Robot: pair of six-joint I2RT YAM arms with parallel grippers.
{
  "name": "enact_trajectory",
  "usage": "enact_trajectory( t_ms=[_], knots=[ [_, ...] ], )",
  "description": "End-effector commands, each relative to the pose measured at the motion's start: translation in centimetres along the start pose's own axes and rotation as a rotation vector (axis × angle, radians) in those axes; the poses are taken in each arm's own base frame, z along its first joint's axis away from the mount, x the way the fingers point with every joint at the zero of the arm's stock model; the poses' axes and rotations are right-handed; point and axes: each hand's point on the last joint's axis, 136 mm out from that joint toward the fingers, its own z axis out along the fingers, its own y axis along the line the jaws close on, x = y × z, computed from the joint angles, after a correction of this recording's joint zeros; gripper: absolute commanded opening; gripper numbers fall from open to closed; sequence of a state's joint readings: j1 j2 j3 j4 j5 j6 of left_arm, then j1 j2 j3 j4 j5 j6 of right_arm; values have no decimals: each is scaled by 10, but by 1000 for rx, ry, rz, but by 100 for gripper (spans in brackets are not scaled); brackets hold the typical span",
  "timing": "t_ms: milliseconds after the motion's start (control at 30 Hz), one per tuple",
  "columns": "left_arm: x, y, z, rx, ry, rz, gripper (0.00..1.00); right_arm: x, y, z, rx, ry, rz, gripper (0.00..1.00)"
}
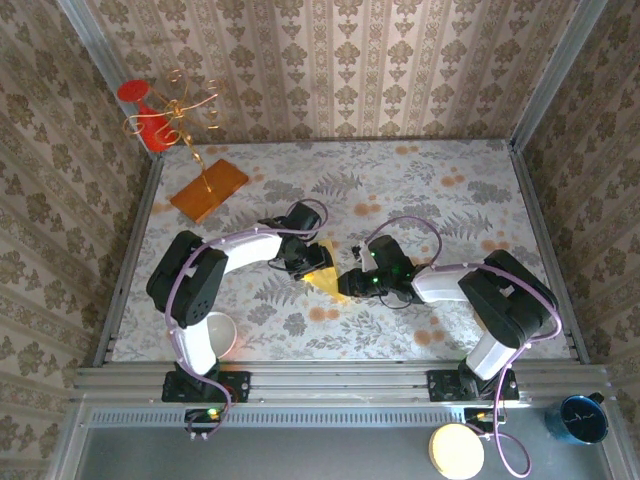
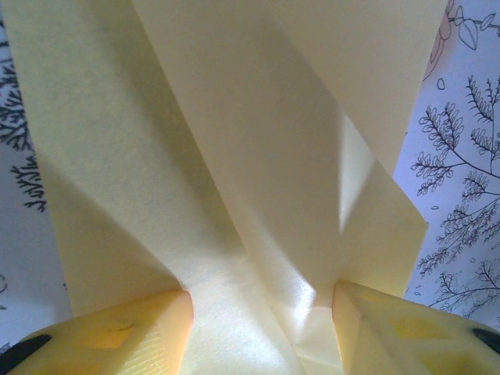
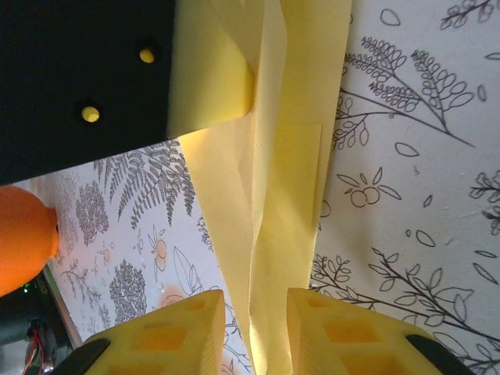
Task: Fold a paper plane with a square sheet of paper (pick it up from the middle)
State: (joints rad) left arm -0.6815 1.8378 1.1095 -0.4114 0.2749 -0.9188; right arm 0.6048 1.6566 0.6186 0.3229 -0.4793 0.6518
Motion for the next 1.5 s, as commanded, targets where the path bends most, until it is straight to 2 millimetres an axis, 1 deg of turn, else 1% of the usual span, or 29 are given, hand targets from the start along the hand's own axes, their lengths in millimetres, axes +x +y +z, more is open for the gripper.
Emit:
enact_trajectory(
  t_ms=[0, 67, 100, 267, 367, 533, 833, 933, 1000, 1100, 1167, 1300, 1467],
  knots=[
    [28, 52, 18, -210, 100, -31, 54, 4, 5, 4, -20, 44, 1, 29],
    [28, 53, 19, -220, 105, -35, 54, 5, 5, 6, -18, 54, 1, 29],
    [29, 54, 20, -226, 107, -37, 56, 6, 4, 7, -18, 60, 3, 28],
    [31, 57, 22, -238, 117, -46, 56, 10, 0, 11, -12, 81, 15, 25],
    [31, 58, 22, -243, 119, -50, 56, 13, -2, 11, -10, 91, 20, 20],
    [31, 61, 25, -253, 122, -55, 56, 16, -6, 13, 1, 105, 32, 16],
    [33, 64, 27, -265, 132, -57, 56, 26, -19, 17, 45, 132, 75, 11],
    [34, 65, 28, -267, 136, -57, 56, 26, -20, 16, 53, 131, 78, 13],
    [33, 65, 28, -267, 137, -52, 56, 21, -16, 13, 41, 115, 82, 18],
    [34, 67, 28, -278, 141, -44, 56, 10, -4, 1, 24, 61, 70, 26],
    [34, 67, 28, -279, 141, -44, 56, 3, -2, -9, 47, 30, 56, 28],
    [34, 67, 29, -278, 145, -43, 56, 2, -3, -18, 95, 26, 24, 28],
    [35, 68, 29, -283, 147, -42, 56, 1, 7, -18, 88, 30, 5, 26]
  ],
)
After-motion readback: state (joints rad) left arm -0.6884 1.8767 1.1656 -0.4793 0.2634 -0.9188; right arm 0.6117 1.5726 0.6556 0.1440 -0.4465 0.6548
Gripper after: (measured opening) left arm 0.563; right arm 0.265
